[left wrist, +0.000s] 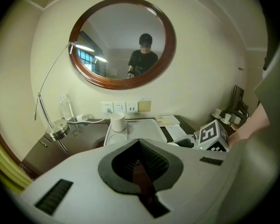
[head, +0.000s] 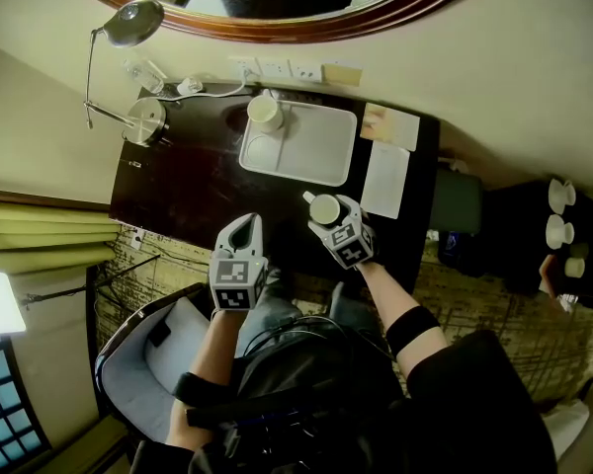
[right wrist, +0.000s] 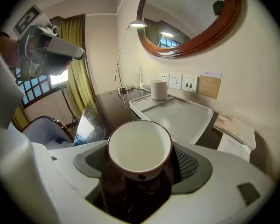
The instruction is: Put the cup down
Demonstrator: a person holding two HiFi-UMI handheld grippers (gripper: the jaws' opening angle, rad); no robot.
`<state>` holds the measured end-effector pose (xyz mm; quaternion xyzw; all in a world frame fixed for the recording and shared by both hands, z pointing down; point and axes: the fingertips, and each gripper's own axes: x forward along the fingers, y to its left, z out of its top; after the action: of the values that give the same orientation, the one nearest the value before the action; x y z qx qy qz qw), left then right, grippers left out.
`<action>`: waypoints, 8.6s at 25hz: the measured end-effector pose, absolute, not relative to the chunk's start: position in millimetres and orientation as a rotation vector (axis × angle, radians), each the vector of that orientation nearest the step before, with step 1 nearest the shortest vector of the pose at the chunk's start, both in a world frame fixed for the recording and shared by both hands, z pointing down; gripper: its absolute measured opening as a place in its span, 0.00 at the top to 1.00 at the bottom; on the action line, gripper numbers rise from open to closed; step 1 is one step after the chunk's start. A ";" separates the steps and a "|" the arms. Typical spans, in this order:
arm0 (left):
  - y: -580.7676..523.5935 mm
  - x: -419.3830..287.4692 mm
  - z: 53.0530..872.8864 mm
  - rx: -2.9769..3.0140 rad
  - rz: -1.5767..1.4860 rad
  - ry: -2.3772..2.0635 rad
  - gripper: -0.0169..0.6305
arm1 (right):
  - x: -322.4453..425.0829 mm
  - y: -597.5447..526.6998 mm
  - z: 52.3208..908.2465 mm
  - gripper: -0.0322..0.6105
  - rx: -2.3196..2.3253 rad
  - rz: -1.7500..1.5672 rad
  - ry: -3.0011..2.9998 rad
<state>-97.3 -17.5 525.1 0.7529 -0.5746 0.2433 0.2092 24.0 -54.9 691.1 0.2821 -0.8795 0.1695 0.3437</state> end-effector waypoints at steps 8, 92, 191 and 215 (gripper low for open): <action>-14.9 -86.9 520.0 2.109 0.660 -1.585 0.97 | 26.2 -48.8 696.3 0.26 0.718 0.438 -2.275; -247.9 -117.1 612.3 2.250 0.762 -1.272 0.04 | 29.1 -35.2 569.3 0.94 1.320 0.863 -2.180; -66.9 -106.5 700.9 1.984 0.771 -1.488 0.31 | 102.6 17.1 578.2 0.94 0.947 0.822 -2.234; -13.3 -108.8 534.4 2.058 0.627 -1.468 0.38 | 69.6 -23.2 518.4 0.94 0.881 0.633 -2.414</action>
<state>-108.8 -13.3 534.4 0.7619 -0.5433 0.2320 0.2655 69.6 -23.2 518.4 0.3227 -0.8843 0.2318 0.2451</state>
